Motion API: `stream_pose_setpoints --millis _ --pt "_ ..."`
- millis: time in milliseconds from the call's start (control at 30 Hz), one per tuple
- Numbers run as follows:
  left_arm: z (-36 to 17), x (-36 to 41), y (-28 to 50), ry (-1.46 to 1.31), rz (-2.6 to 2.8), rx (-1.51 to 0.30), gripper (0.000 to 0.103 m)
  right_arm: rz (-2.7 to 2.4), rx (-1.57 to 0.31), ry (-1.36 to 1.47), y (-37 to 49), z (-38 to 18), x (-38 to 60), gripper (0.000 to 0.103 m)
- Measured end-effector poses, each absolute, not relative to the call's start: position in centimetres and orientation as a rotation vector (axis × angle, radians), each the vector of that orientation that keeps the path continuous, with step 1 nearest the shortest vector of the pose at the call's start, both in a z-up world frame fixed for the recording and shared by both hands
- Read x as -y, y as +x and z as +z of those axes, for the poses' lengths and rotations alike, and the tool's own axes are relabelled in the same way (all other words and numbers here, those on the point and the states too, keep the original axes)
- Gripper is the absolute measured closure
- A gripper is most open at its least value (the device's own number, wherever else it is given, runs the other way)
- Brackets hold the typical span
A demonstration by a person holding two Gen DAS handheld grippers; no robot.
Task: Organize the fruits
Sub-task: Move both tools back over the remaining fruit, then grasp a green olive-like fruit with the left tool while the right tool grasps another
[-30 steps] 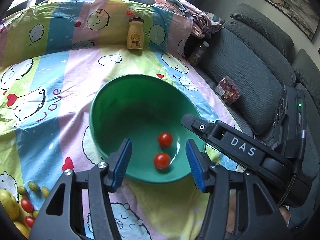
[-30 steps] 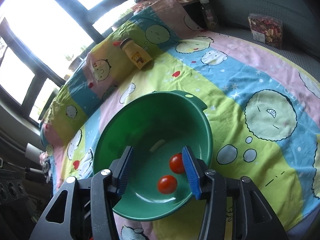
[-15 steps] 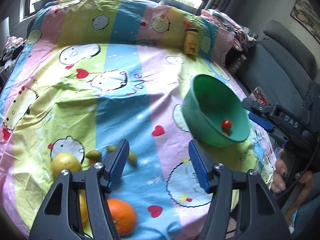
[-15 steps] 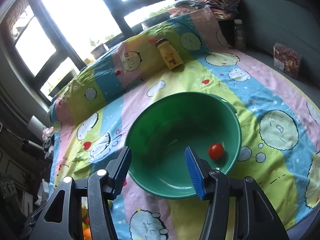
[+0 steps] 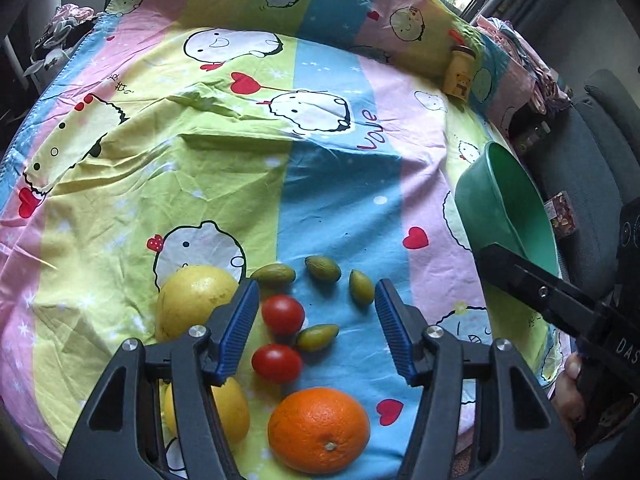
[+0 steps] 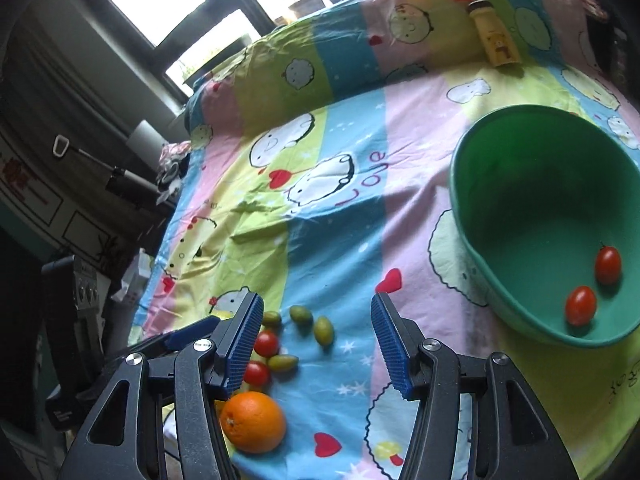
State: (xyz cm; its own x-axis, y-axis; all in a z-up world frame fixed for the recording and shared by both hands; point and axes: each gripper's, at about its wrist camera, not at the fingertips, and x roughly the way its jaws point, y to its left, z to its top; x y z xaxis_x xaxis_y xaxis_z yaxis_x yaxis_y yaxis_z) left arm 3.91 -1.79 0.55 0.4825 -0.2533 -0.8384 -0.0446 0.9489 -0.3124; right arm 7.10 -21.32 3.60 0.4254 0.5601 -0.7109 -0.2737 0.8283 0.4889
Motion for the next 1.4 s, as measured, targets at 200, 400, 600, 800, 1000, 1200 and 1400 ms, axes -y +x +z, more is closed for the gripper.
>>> stream_pose_setpoints --millis 200,400,600,800,1000,1200,1400 --pt "-1.0 1.3 5.1 -0.338 -0.112 -1.106 0.063 0.527 -1.107 0.330 8.1 0.9 19.5 0.065" --pt "-1.8 2.0 5.8 -0.306 -0.080 -1.128 0.067 0.513 -1.159 0.300 8.8 -0.6 18.1 0.071" --pt "-2.4 2.4 6.4 -0.249 -0.024 -1.141 0.072 0.493 -1.203 0.305 9.5 -1.9 17.7 0.074" --pt "-2.7 2.9 6.7 -0.174 0.007 -1.133 0.072 0.475 -1.227 0.315 9.8 -2.7 17.7 0.076" --pt "-3.0 3.7 7.3 -0.073 0.051 -1.125 0.072 0.432 -1.256 0.303 9.9 -3.5 17.9 0.076" --pt "-2.5 2.3 8.1 -0.181 -0.013 -1.152 0.072 0.469 -1.252 0.282 9.6 -3.3 18.0 0.076" --pt "-2.2 1.4 9.3 -0.315 -0.017 -1.192 0.068 0.494 -1.238 0.218 9.3 -3.0 16.5 0.076"
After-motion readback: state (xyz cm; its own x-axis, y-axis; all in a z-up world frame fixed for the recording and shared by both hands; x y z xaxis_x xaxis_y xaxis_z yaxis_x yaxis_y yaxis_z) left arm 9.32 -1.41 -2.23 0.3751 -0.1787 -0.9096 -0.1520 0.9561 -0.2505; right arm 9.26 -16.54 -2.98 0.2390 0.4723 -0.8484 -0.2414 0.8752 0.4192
